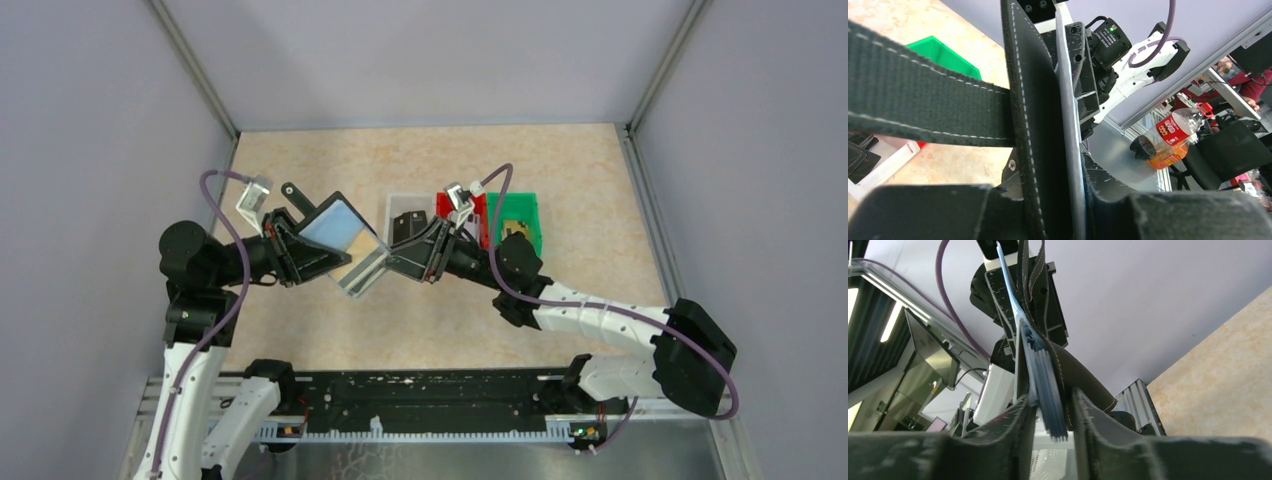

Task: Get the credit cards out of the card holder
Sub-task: Remove the credit card from the card holder.

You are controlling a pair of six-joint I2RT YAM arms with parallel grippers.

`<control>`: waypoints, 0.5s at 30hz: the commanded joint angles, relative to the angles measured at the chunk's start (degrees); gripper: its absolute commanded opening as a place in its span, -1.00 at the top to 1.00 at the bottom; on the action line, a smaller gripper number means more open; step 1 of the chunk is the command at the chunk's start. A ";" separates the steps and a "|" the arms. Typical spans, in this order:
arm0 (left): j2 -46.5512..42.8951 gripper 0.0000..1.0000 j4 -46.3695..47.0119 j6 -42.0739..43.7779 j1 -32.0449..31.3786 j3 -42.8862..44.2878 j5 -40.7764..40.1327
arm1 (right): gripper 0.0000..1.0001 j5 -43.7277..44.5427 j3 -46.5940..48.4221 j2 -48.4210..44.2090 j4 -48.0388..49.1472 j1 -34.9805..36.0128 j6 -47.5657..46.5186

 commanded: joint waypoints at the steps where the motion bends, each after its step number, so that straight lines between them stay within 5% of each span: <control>1: 0.21 0.38 1.31 -0.93 -0.93 1.22 2.28 | 0.51 2.86 3.00 -0.04 1.06 1.12 0.66; 4: 0.28 0.01 1.60 -1.88 -0.93 0.60 1.60 | 1.00 2.52 3.47 1.74 3.46 1.15 3.99; 9: 0.84 -0.71 -6.45 10.66 -0.93 3.26 -5.75 | 1.00 3.04 3.04 0.64 1.27 1.12 5.59; 15: 0.36 -0.98 -12.50 28.01 -0.93 4.00 -9.50 | 1.00 10.37 7.73 -5.99 -25.50 1.25 -0.83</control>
